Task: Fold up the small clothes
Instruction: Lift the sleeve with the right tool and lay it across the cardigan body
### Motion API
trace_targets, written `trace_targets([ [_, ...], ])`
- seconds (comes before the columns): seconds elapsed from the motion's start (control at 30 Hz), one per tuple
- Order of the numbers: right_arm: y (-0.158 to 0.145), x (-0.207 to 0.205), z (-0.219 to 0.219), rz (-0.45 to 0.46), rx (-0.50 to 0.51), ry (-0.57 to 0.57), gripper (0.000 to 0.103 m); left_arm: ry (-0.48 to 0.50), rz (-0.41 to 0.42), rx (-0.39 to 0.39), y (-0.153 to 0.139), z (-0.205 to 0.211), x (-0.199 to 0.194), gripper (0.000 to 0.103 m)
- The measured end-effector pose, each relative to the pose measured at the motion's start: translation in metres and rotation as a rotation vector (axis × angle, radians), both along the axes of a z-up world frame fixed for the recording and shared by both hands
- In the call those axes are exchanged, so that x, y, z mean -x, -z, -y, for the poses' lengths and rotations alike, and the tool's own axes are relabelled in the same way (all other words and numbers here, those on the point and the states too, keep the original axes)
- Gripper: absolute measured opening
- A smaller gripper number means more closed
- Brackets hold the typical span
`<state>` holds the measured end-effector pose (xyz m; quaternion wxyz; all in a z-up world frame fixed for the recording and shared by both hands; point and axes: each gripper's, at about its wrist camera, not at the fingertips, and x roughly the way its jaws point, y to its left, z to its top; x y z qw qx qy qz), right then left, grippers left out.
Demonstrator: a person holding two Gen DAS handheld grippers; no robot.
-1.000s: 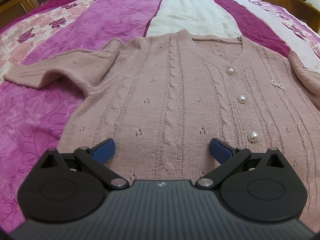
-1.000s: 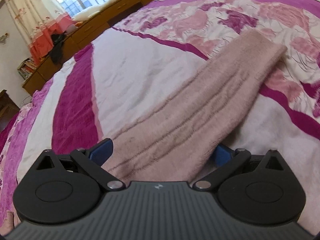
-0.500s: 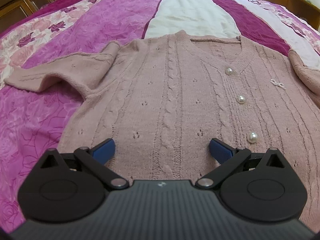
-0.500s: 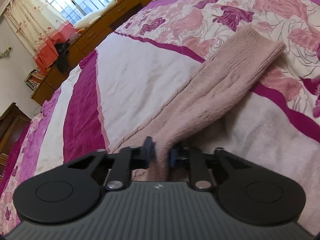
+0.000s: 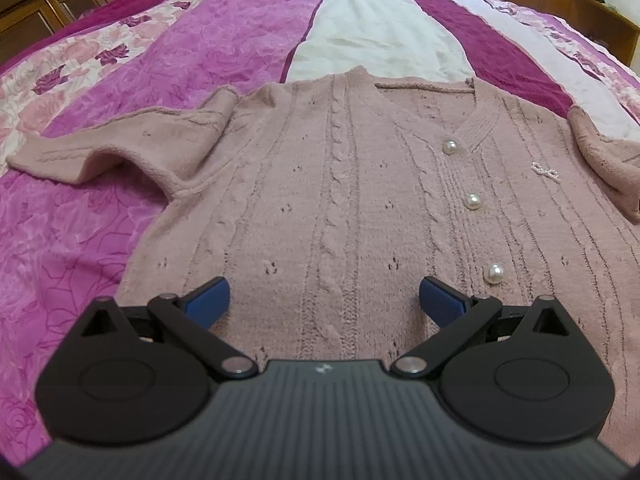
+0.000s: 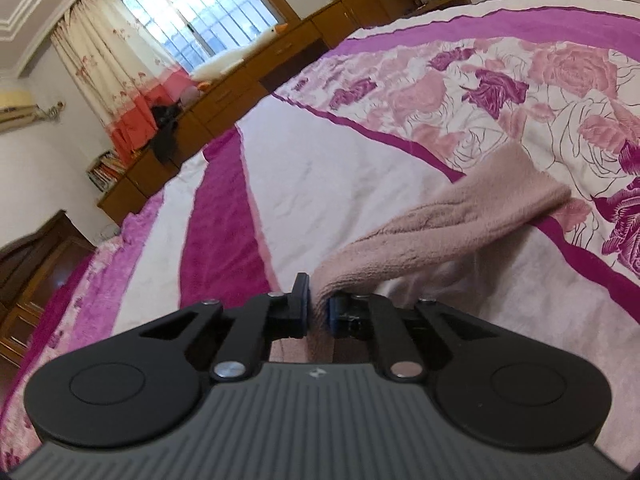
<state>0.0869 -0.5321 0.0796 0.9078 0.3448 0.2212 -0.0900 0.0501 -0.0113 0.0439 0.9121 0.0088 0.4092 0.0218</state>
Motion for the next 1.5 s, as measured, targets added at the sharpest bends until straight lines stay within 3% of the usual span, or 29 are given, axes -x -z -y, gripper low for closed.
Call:
trace_targets([
  [0.3, -0.055, 0.023, -0.011, 0.114, 0.035, 0.032, 0.010, 0.015, 0.034, -0.001, -0.009, -0.003, 0.007, 0.103],
  [0.53, -0.084, 0.027, -0.032, 0.132, 0.069, 0.008, 0.010, 0.001, 0.040, 0.012, -0.012, -0.012, 0.010, 0.103],
  [0.7, -0.099, 0.026, -0.061, 0.151, 0.072, -0.029, 0.010, -0.019, 0.065, 0.020, -0.017, -0.022, 0.015, 0.103],
  [1.1, -0.170, 0.044, -0.142, 0.322, 0.170, -0.071, 0.009, -0.098, 0.107, 0.033, -0.031, -0.058, 0.024, 0.103],
  [1.27, -0.172, 0.041, -0.178, 0.277, 0.208, -0.125, 0.009, -0.116, 0.111, 0.041, -0.031, -0.068, 0.028, 0.103],
  [1.5, -0.130, 0.003, -0.257, 0.154, 0.243, -0.215, 0.009, -0.140, 0.125, 0.041, -0.033, -0.082, 0.033, 0.103],
])
